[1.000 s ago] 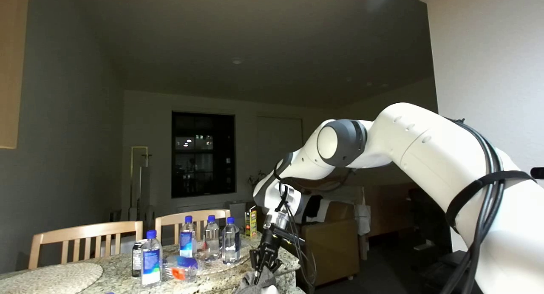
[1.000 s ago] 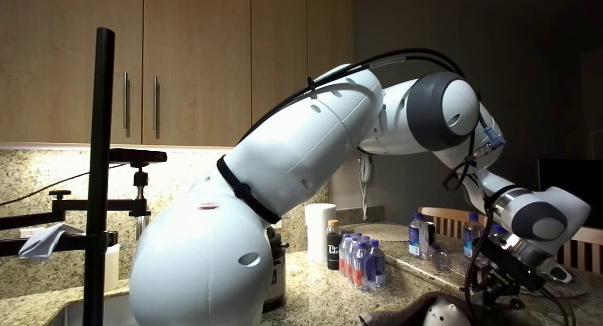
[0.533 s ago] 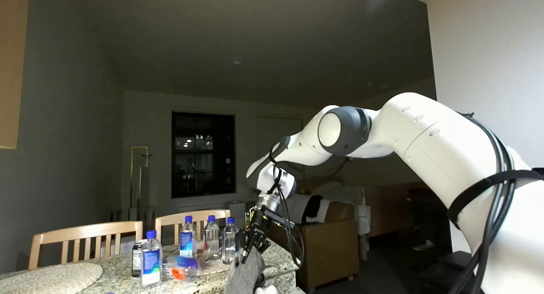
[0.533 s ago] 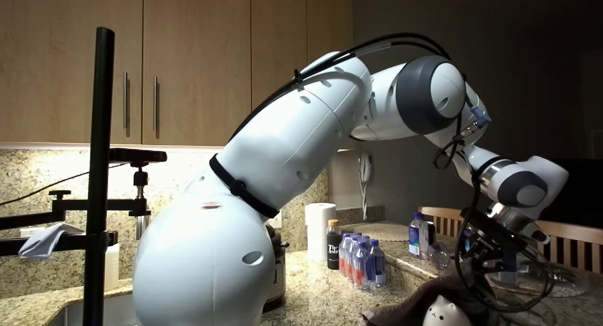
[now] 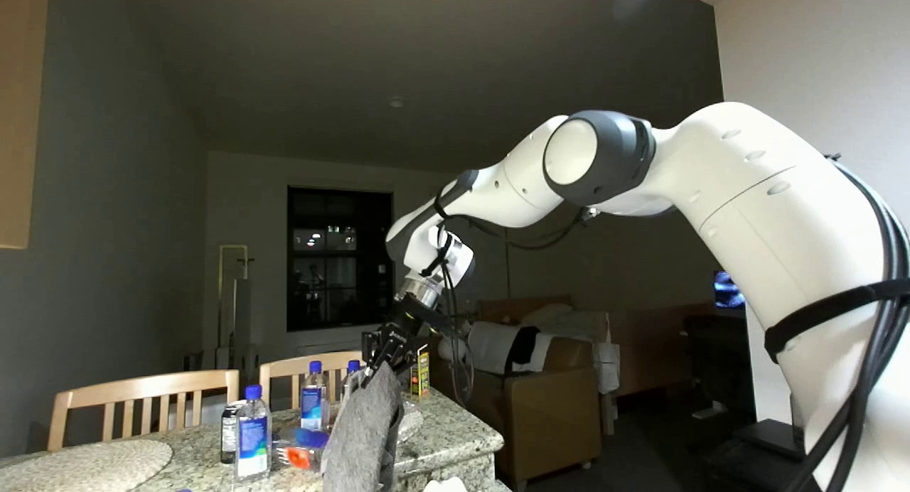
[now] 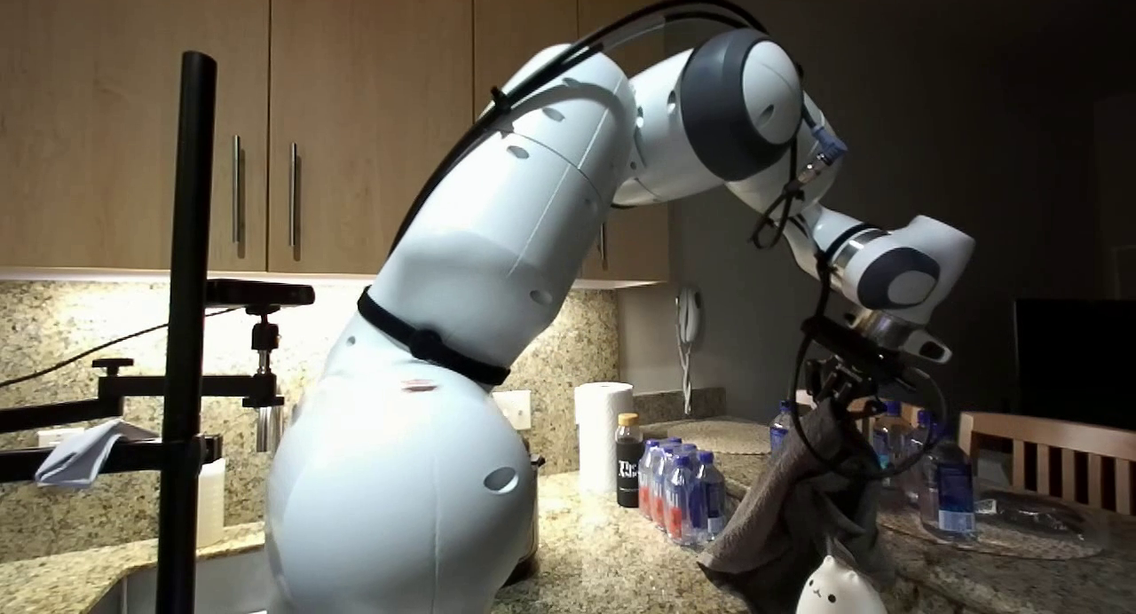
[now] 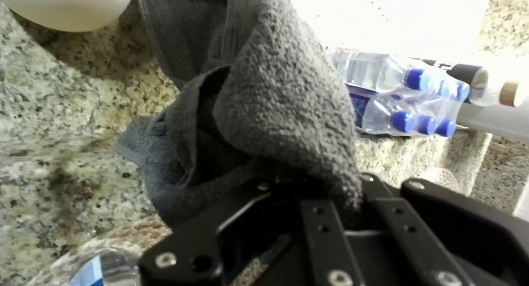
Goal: Pick up the grey cloth and put it on the counter
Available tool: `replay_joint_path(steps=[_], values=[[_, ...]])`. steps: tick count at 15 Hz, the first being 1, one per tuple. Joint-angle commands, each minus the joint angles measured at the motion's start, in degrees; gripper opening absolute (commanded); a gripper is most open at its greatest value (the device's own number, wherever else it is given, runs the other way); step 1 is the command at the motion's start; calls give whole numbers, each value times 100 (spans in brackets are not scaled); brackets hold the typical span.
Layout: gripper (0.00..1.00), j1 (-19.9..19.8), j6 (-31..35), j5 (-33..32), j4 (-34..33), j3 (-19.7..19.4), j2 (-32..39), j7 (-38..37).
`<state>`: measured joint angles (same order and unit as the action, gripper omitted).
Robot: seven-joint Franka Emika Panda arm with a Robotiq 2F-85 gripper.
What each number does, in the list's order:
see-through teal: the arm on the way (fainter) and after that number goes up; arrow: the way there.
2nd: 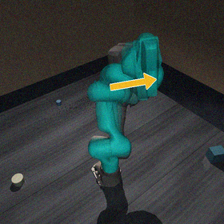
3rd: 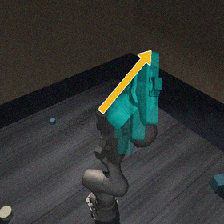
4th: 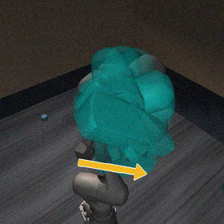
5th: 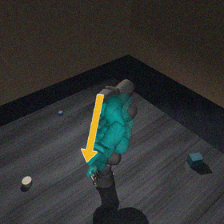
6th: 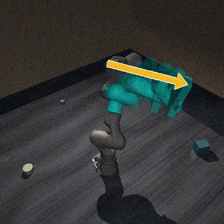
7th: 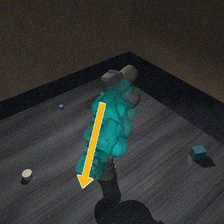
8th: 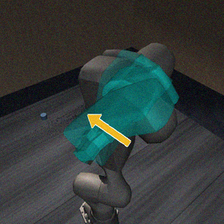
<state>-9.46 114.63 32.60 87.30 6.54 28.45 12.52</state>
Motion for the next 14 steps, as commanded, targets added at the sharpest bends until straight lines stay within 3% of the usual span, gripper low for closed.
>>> replay_joint_path(steps=[1, 12, 14], values=[[12, 393, 894, 93, 1185, -20, -983, -208], [10, 1617, 2921, 863, 3675, 507, -2606, -387], [10, 1855, 3363, 678, 3978, 578, -2698, -710]])
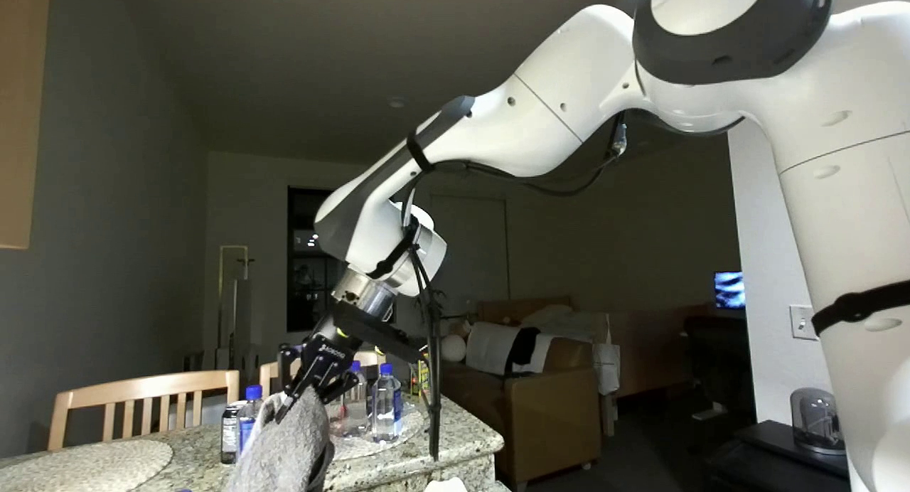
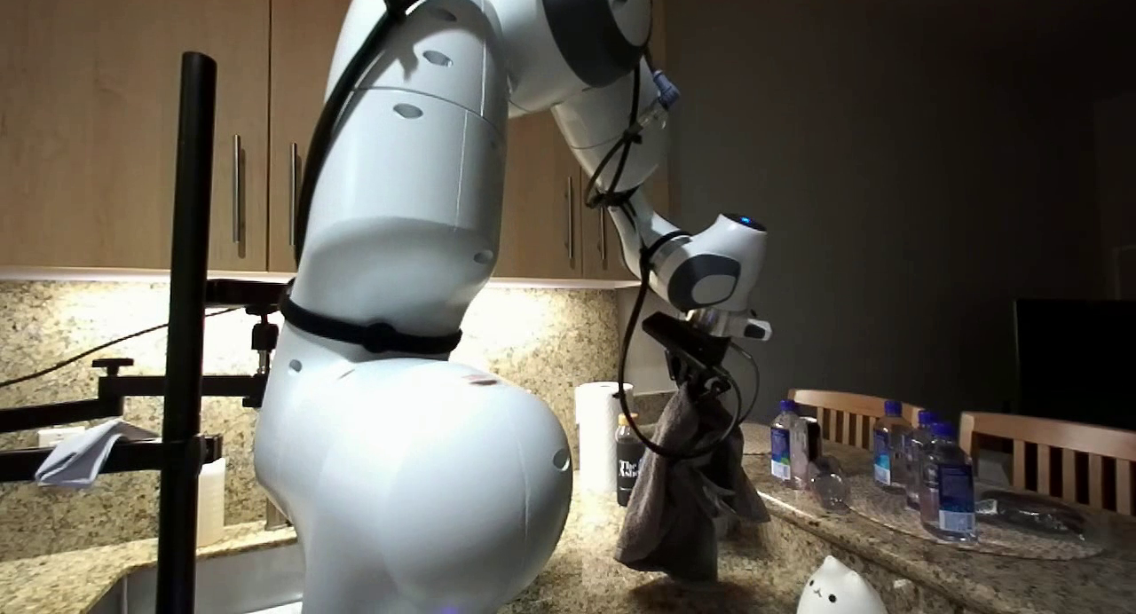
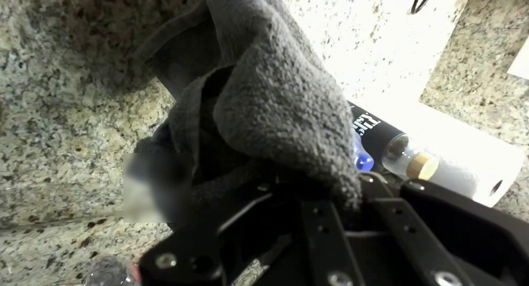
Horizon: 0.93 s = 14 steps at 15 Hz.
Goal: Pick up the grey cloth and put it on the counter
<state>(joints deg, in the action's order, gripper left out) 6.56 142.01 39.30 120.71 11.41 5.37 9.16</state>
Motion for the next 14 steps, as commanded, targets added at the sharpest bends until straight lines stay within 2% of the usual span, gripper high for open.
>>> replay_joint_path(steps=[1, 7, 10, 14], values=[[10, 360, 834, -69, 788, 130, -452, -566], [10, 859, 2509, -444, 1687, 368, -468, -1876], [10, 969, 3024, -589, 2055, 407, -365, -2670], [10, 1134, 3844, -1083, 2477, 269, -106, -3642]])
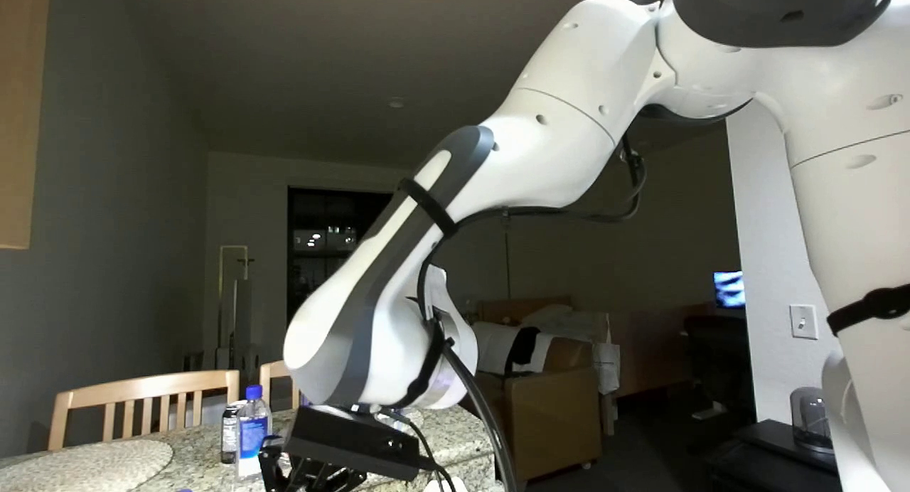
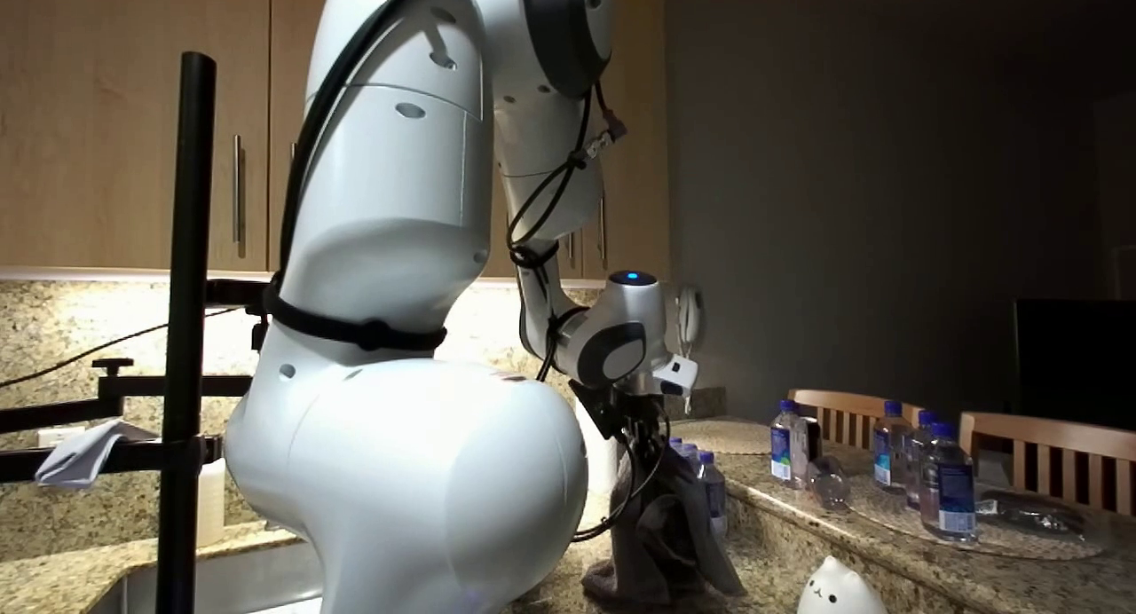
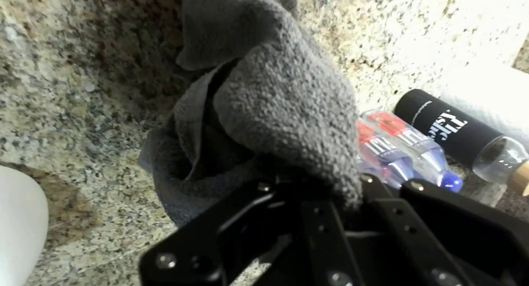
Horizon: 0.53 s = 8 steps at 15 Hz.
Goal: Pick up the grey cloth and put it on the counter
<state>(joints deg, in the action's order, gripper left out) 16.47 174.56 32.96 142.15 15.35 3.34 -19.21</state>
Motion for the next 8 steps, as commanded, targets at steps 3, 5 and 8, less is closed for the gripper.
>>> replay_joint_path(steps=[3, 5, 8], values=[[22, 379, 881, -849, 486, -430, 338, -1370], [46, 643, 950, -987, 451, -695, 529, -1544], [65, 1140, 938, -1127, 269, -1202, 748, -1615]])
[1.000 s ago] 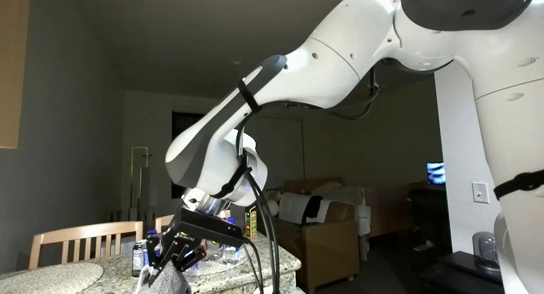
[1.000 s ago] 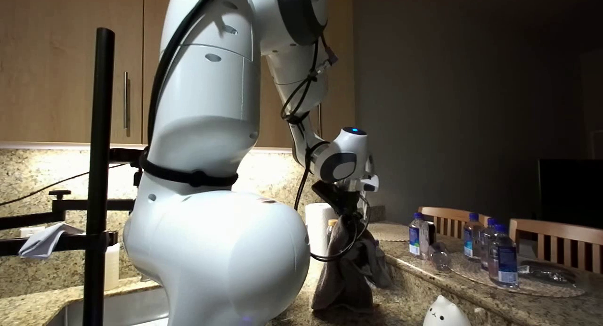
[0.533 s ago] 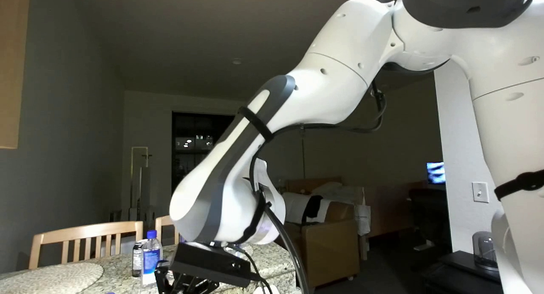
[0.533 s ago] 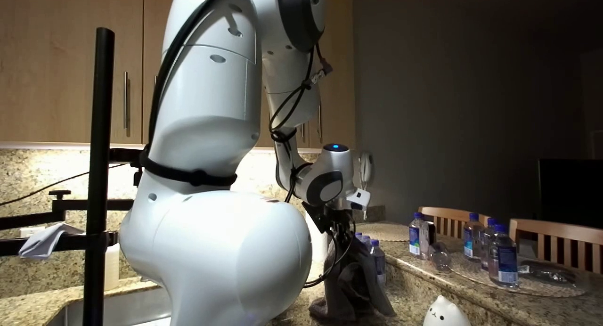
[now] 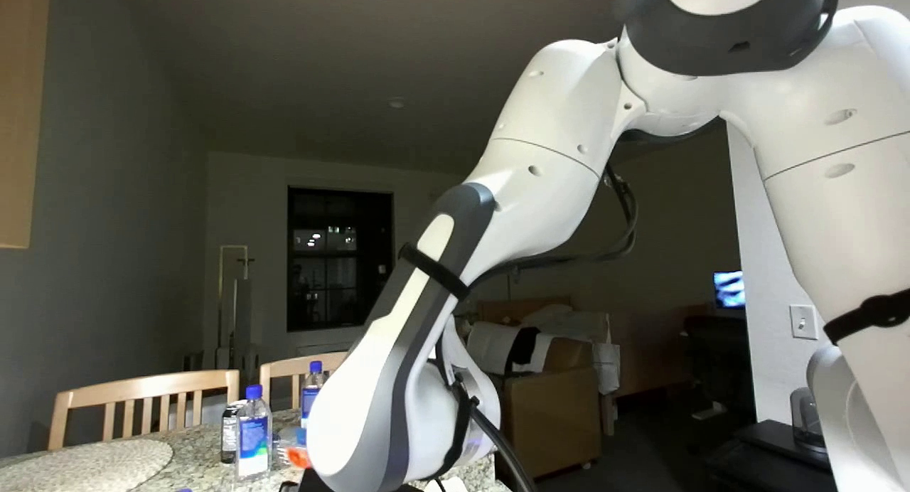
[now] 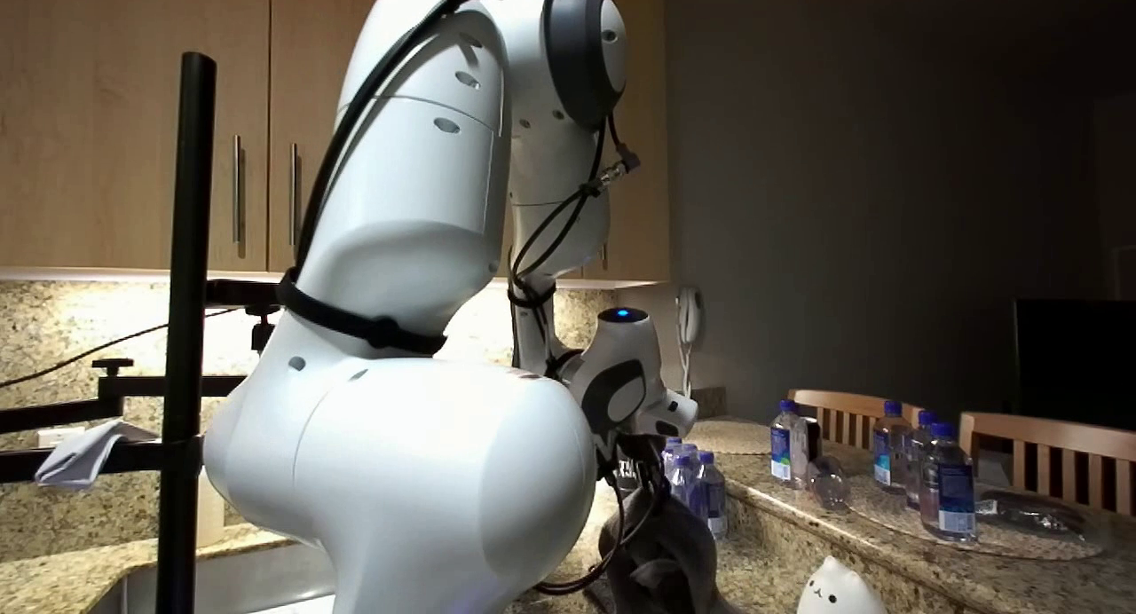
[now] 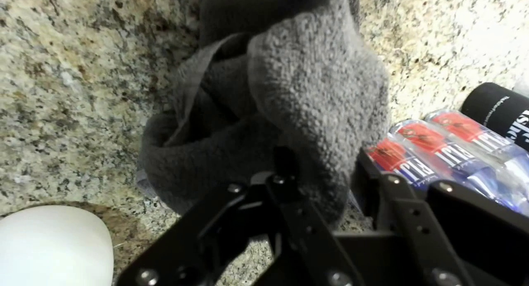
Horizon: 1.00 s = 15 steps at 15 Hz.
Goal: Pick up the grey cloth and put it on the counter
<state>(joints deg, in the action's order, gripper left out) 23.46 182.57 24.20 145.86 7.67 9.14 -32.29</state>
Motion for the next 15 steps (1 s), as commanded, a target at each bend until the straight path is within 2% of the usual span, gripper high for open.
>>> replay_joint_path(steps=[1, 5, 8, 10, 12, 14, 15], values=[[72, 608, 88, -282, -187, -612, 238, -302], [98, 1180, -183, -349, -614, -1244, 490, -224], [100, 1605, -585, -503, -847, -1771, 563, -223], [100, 1733, -970, -635, -969, -1971, 535, -163], [100, 1755, -1732, -797, -1035, -2082, 385, -74], [100, 1860, -2449, -1232, -1044, -2320, 258, -157], [100, 1363, -2759, -1861, -1037, -1939, 166, -414]])
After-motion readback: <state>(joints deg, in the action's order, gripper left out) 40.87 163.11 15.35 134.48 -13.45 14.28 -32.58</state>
